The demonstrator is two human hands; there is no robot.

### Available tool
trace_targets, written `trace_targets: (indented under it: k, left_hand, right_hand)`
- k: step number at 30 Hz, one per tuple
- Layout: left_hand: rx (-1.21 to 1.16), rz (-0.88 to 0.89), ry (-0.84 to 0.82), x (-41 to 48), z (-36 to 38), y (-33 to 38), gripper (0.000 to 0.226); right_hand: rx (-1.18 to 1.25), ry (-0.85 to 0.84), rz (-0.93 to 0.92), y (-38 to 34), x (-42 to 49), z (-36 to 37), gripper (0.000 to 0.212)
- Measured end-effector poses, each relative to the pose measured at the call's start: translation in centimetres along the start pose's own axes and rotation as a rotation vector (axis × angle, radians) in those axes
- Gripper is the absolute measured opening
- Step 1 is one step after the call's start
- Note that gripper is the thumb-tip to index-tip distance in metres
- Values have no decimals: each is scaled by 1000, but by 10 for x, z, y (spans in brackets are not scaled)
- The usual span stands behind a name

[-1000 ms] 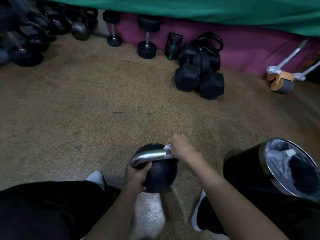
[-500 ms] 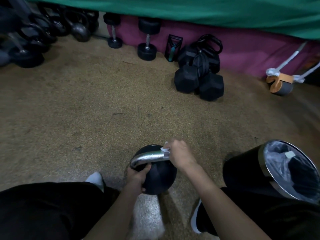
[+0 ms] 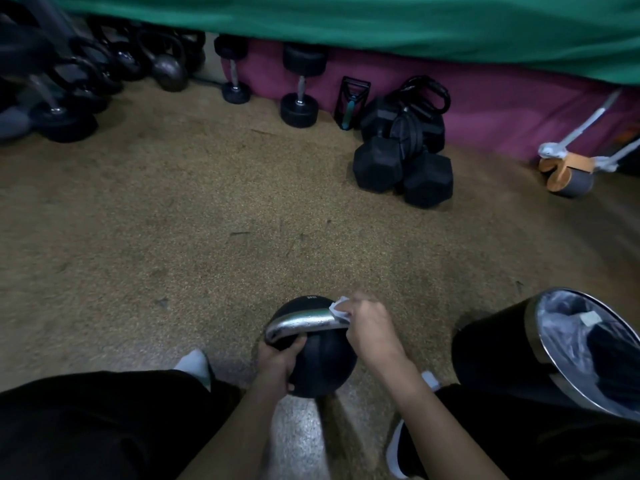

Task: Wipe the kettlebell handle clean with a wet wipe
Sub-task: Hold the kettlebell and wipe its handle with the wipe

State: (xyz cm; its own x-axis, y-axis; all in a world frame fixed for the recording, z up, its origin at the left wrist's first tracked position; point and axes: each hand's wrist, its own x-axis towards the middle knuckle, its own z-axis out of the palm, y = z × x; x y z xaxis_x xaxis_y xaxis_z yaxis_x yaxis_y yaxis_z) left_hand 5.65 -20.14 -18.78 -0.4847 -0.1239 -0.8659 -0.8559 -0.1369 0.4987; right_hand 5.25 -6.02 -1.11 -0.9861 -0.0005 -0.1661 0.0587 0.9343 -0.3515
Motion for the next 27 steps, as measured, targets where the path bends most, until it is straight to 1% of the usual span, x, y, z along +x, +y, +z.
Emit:
trace_targets:
  k: [4, 5, 8, 9, 11, 14, 16, 19, 21, 23, 27]
  left_hand:
    - [-1, -10, 6, -4, 1, 1, 77]
    - [-8, -9, 1, -1, 0, 0, 81]
    - [8, -28, -7, 18, 0, -8, 110]
    - [5, -32, -7, 21, 0, -9, 109]
    - [9, -21, -3, 10, 1, -4, 92]
    - [-2, -5, 11, 1, 1, -1, 79]
    - [-9, -3, 12, -1, 2, 0, 78]
    - [-35, 0, 11, -3, 3, 1, 73]
    - [-56, 21, 8, -6, 5, 2, 67]
    - [-60, 33, -1, -7, 5, 2, 63]
    - [-58, 39, -8, -12, 3, 1, 66]
  right_hand:
    - [37, 22, 45, 3, 6, -2, 34]
    - [36, 21, 40, 1, 7, 0, 33]
    - [43, 11, 14, -4, 3, 7, 31]
    - [45, 23, 2, -5, -1, 9, 33]
    - [54, 53, 7, -3, -8, 11, 39]
    - [75, 105, 72, 2, -10, 12, 39]
    - [82, 121, 99, 2, -7, 13, 35]
    - [47, 129, 52, -6, -7, 17, 33]
    - [20, 197, 2, -7, -14, 25, 31]
    - [71, 263, -17, -3, -24, 34, 29]
    - [166, 359, 24, 1, -30, 37, 29]
